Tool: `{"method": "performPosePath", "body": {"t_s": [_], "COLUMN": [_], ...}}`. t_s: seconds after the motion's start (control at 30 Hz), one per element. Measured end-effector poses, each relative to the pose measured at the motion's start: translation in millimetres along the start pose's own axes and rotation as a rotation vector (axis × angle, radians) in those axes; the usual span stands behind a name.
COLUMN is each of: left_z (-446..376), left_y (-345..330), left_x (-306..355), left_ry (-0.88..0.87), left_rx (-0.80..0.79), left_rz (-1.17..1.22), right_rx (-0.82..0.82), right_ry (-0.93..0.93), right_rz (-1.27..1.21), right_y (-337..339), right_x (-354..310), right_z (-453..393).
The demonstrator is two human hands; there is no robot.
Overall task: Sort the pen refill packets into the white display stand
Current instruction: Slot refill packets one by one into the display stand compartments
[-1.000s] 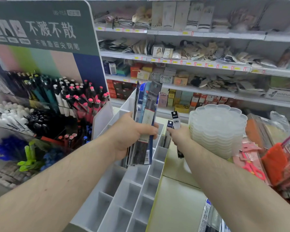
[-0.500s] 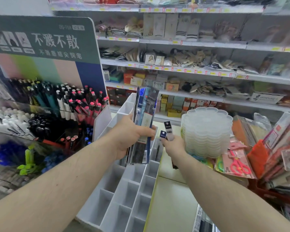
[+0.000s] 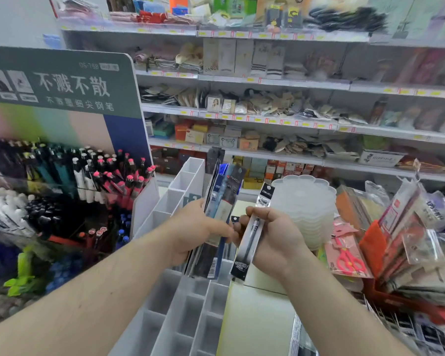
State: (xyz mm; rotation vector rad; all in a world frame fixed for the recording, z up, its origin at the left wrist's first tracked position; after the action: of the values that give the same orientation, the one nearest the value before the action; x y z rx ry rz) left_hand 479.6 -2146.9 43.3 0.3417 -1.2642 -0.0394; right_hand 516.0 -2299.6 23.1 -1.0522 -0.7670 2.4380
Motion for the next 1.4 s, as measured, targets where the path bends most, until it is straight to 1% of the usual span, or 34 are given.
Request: {"method": "performPosePath", "body": {"t_s": [0.07,0.2,0.27,0.37,0.5,0.63,0.73,0.8,0.87,0.97,1.17,1.3,1.4], "left_z": [0.5,1.2,2.9,5.3,5.8,5.9,6.3,2.3,-2.4,-3.7,-4.3,-2.4,-0.9], "left_y": [-0.6,-2.0,-1.7,-1.0,-1.6,1.5,12.8,22.6,30.1,33.2,33.1,31.9,32.3], "left_x": [-0.9,1.6,3.5,4.2,6.1,9.1,15.8,18.9,19.6,19.6,16.2,16.0,17.5], "left_ry": [-0.004,-0.033,-0.041,-0.039,-0.055,-0.067,-0.106,-0.097,-0.087,-0.082,-0.046,-0.035,-0.04], "left_rx": [-0.021,-0.087,-0.117,-0.155,-0.145,-0.05,0.146,0.301,0.396,0.433,0.428,0.427,0.41], "left_rz": [0.004,0.102,0.119,0.128,0.156,0.152,0.23,0.359,0.445,0.49,0.487,0.522,0.561], "right_rx": [-0.026,-0.129,-0.146,-0.107,0.033,0.112,0.166,0.215,0.246,0.224,0.166,0.185,0.202], "right_ry": [0.053,0.139,0.185,0.318,0.427,0.437,0.46,0.54,0.617,0.685,0.774,0.811,0.795], "right_rz": [0.001,0.019,0.062,0.164,0.206,0.228,0.197,0.207,0.252,0.357,0.483,0.573,0.687], "right_y": [-8.3,-17.9,-20.2,-20.6,-19.9,-18.2,-17.2,-19.2,-27.4,-49.0,-99.5,-132.5,-145.8], "right_x": [-1.3,-1.4,1.9,8.6,11.3,6.5,-8.7,-25.6,-43.3,-62.3,-81.2,-79.7,-72.1], "right_z": [10.5,16.8,17.1,15.8,15.6,16.5,16.0,12.8,8.8,1.5,-28.0,-60.9,-86.6]}}
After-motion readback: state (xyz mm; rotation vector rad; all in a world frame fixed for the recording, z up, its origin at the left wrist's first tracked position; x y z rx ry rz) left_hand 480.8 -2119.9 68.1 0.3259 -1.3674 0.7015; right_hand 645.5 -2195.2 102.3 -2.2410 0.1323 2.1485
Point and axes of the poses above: each hand's wrist, its own z-axis away from the middle knuckle, its own y-axis out of the back of the hand, x = y × z, the point moved 1 cm from there along -z, towards the middle knuckle, and after that the axes turned 8 degrees about x, right-handed, at the moved point
